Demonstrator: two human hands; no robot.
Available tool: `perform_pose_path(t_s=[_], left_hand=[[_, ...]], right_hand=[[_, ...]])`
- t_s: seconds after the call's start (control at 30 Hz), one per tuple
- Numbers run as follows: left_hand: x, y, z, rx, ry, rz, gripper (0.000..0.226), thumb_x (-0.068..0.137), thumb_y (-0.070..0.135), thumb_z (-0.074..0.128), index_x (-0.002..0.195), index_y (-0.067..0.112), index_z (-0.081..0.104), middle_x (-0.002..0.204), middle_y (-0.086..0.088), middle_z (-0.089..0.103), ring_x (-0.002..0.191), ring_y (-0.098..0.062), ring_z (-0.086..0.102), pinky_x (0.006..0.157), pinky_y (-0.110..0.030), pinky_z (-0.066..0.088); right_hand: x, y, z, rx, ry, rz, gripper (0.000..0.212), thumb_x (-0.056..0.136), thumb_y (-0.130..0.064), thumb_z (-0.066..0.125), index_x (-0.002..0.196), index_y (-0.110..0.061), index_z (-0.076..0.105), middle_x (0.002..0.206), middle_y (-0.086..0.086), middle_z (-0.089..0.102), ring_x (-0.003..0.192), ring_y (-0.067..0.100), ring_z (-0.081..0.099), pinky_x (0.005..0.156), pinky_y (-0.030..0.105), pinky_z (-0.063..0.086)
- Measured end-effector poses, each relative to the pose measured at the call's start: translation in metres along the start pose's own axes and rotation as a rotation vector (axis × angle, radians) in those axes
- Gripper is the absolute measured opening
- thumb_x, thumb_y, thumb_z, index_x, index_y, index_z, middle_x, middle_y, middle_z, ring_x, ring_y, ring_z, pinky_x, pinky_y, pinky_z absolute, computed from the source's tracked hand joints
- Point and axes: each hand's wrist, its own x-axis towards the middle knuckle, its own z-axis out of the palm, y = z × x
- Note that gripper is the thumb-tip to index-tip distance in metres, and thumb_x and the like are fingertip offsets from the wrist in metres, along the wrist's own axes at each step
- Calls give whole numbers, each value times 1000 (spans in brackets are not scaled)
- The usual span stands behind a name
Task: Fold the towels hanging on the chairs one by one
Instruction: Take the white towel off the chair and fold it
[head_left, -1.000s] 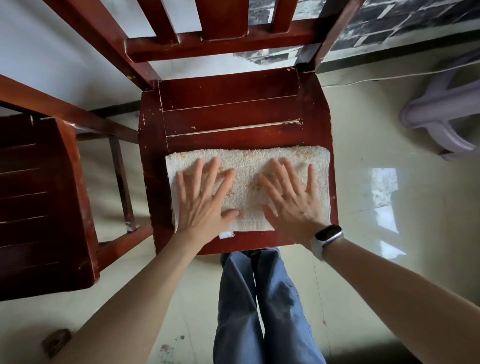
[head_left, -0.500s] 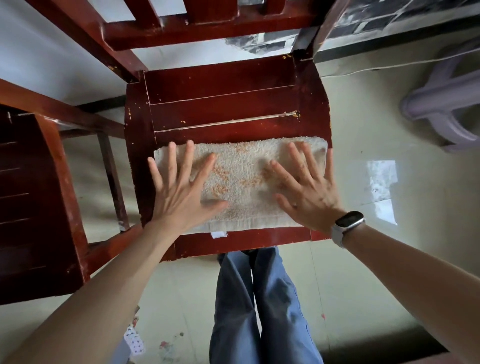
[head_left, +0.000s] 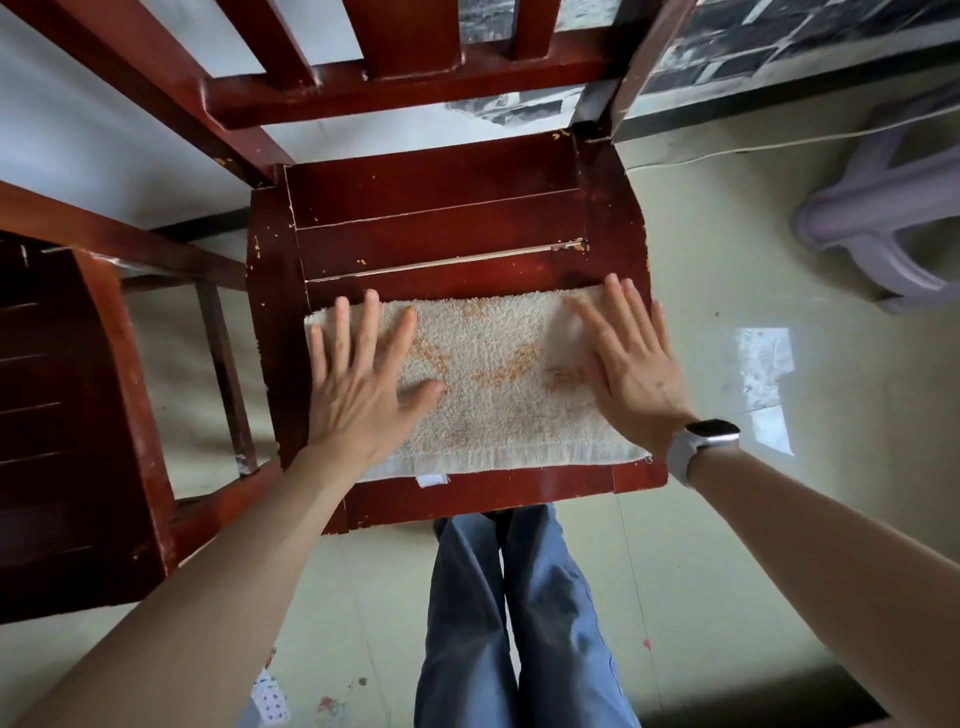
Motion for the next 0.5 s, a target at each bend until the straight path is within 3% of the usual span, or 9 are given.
perform_pose_path(t_s=[0.1,0.2,0.3,0.5], left_hand=[[-16,13,3,7,117,89,66,90,52,21,145,25,-2,155,-10,-5,143,-30,-7,114,-51,-4],[-33,23,15,34,107,101,63,91,45,26,146,26,2,155,-12,2,143,-30,-2,114,-53,1],[-38,20,24,22,60,-1,67,89,51,29,145,25,1,154,-12,2,142,-35,1,113,-51,5],[-33,18,22,16,25,7,77,88,48,44,144,25,-3,152,-8,-7,141,-34,-3,112,-48,3]], right_hand=[[-14,-3,-9,242,213,350,38,90,-12,41,127,-3,45,134,21,44,126,36,39,107,42,33],[-21,-8,-5,374,175,699,29,93,-25,46,109,-4,58,113,15,57,109,30,47,93,35,36],[-18,-17,0,366,142,821,32,93,-31,45,106,-4,57,111,17,58,106,30,47,89,38,37],[-6,-26,0,313,-2,925,26,86,-17,41,99,-2,58,112,16,52,105,33,44,88,43,41]])
